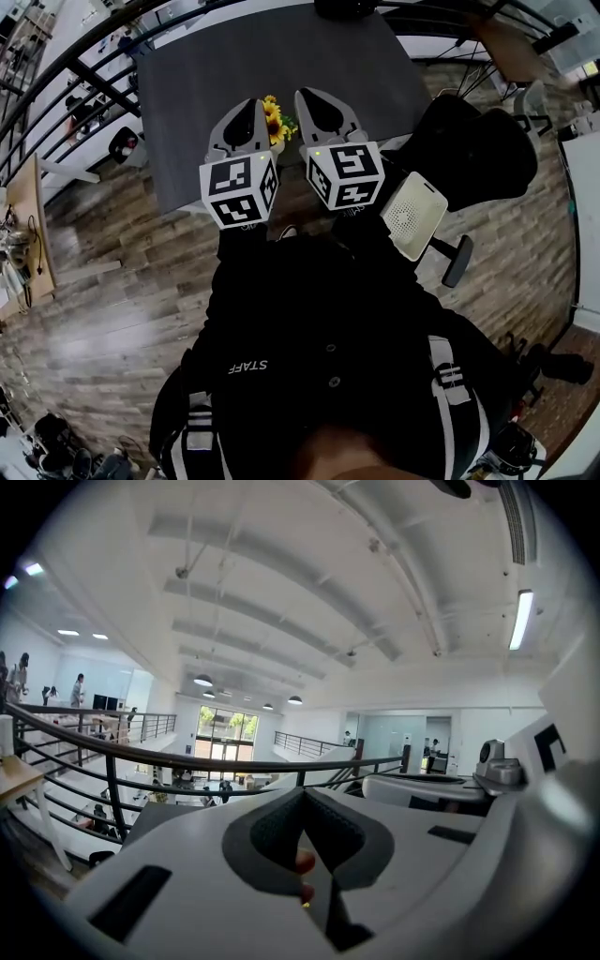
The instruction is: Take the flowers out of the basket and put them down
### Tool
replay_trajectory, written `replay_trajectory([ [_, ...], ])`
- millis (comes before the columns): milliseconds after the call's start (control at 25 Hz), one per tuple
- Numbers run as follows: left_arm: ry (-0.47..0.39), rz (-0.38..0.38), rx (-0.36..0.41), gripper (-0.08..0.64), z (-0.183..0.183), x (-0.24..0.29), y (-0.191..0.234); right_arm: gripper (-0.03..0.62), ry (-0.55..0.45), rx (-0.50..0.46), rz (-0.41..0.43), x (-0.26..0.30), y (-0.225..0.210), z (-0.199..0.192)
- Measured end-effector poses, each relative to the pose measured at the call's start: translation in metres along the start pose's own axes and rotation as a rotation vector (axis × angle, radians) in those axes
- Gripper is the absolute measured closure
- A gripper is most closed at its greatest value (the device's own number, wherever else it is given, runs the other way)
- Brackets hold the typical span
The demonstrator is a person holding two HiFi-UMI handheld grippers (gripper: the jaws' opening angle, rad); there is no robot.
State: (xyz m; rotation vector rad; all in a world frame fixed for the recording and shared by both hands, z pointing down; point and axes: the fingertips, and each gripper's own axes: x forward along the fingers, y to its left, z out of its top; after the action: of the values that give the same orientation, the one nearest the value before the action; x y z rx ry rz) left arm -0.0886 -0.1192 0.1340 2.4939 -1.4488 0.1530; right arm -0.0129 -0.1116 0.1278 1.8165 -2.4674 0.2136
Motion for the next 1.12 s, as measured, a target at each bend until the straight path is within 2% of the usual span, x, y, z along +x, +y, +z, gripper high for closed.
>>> replay_trajectory([
  [520, -0.028, -0.001, -0.004, 0.561, 0.008, 0.008, -0.010, 0.578, -0.014, -0.036, 0.010, -0.002, -0.011, 0.012],
  [720, -0.073, -0.020, 0.004, 0.561, 0.014, 0.007, -0.015, 0.578, -0.025, -0.032, 0.008, -0.001, -0.013, 0.012],
  [1120, -0.072, -0.025, 0.007, 0.561, 0.011, 0.011, -0.010, 0.578, -0.053, -0.072, -0.020, 0.000, -0.013, 0.013],
])
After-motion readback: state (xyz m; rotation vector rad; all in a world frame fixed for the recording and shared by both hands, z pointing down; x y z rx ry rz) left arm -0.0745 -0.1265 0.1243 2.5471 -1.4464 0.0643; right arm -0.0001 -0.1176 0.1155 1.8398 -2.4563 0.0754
